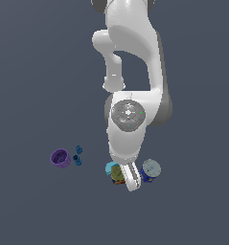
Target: Pick up a designated object from a clutter of objects.
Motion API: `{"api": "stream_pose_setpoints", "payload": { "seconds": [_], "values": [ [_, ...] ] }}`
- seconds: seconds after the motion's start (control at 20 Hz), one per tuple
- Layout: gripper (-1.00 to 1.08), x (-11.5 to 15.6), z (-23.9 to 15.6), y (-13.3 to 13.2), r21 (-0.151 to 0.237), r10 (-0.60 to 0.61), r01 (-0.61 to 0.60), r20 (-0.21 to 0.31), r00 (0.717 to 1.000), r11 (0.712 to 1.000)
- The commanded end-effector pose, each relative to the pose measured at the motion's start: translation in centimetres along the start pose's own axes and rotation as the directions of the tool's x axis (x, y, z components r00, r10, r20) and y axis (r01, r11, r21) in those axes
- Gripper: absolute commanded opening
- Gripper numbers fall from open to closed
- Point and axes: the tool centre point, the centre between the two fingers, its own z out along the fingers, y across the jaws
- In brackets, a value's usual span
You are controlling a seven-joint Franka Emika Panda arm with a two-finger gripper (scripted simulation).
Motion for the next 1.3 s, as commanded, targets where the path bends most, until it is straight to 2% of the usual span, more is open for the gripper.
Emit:
{"api": "stream_pose_setpoints", "payload": {
  "seconds": [0.0, 0.5, 0.9, 1.25],
  "values": [
    [1.00, 0.0, 0.8, -0.5, 0.001, 0.054, -0.054, -0.004, 0.999, 0.999],
    [1.00, -0.1, 2.7, -1.4, 0.005, 0.170, -0.170, -0.014, 0.985, 0.985],
    [1.00, -0.2, 3.2, -1.4, 0.004, 0.176, -0.176, -0.015, 0.984, 0.984],
    [1.00, -0.1, 6.6, -1.3, 0.005, 0.180, -0.180, -0.015, 0.984, 0.984]
  ]
}}
